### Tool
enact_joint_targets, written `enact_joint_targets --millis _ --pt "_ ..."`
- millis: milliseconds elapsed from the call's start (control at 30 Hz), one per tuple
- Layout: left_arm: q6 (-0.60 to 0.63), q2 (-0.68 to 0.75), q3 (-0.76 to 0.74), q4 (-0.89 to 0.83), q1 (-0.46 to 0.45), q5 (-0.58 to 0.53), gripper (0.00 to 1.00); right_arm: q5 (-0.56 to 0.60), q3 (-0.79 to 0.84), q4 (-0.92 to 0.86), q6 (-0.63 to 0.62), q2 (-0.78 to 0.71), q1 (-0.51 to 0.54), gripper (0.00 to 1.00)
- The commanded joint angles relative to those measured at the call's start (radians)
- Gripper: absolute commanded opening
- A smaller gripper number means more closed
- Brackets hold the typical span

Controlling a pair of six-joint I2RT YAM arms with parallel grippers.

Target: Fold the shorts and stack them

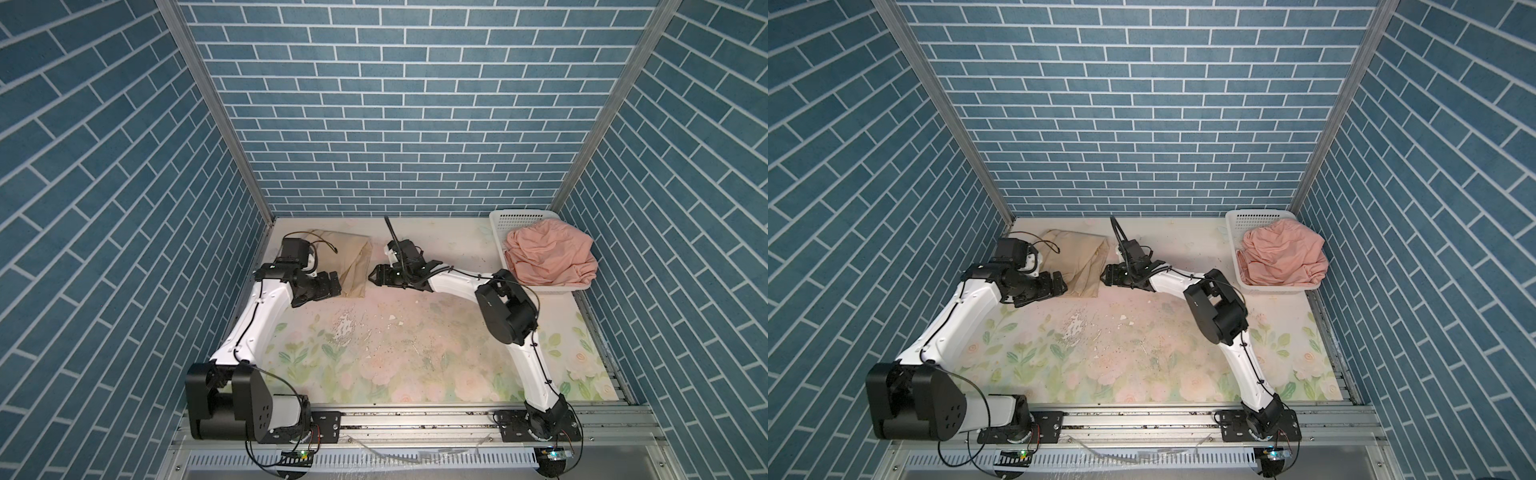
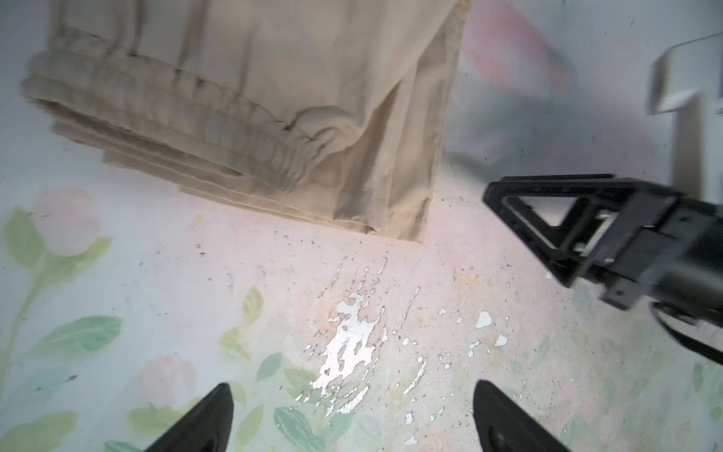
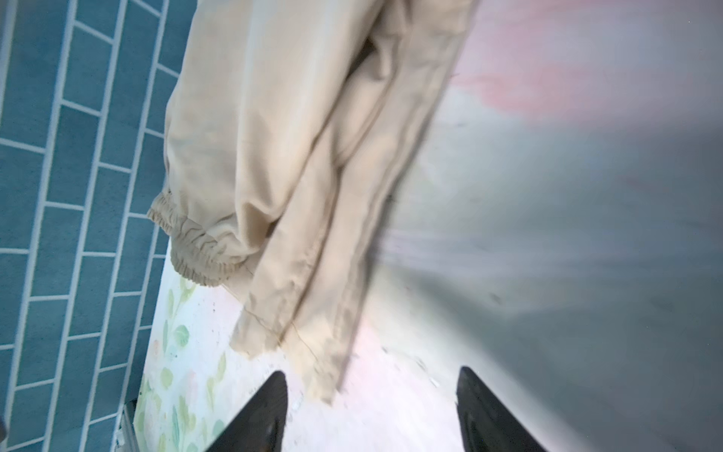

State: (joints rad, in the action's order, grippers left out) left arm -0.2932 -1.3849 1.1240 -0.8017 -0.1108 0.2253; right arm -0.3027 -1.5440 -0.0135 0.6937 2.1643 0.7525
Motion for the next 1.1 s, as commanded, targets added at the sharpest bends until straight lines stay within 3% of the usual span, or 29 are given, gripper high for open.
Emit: enact_joint_targets --millis 0,200,300,433,767,1067 --pt "-0.031 -0.068 0.019 0.09 -0.106 -0.009 0.87 0.058 0.151 -0.003 -0.092 -0.232 -0.058 0.69" --pt "-0.042 -0.273 0.071 0.317 -0.24 -0.03 0.71 0.192 0.408 -0.184 -0.227 -0.61 -0.211 0.69" --pt "-0.044 -0.386 0.141 0.378 -0.261 -0.099 0.65 0.274 0.487 -0.259 -0.283 -0.752 -0.265 0.69" --pt "-0.012 -0.547 0.294 0.383 -0.261 -0.15 0.55 0.26 0.587 -0.261 -0.262 -0.888 -0.36 0.7" --pt "0.063 -0.86 0.626 0.309 -0.255 -0.177 0.43 0.221 0.656 -0.281 -0.235 -0.997 -0.486 0.7" --pt "0.058 -0.961 0.729 0.245 -0.171 -0.185 0.42 0.22 0.633 -0.32 -0.227 -1.01 -0.525 0.7"
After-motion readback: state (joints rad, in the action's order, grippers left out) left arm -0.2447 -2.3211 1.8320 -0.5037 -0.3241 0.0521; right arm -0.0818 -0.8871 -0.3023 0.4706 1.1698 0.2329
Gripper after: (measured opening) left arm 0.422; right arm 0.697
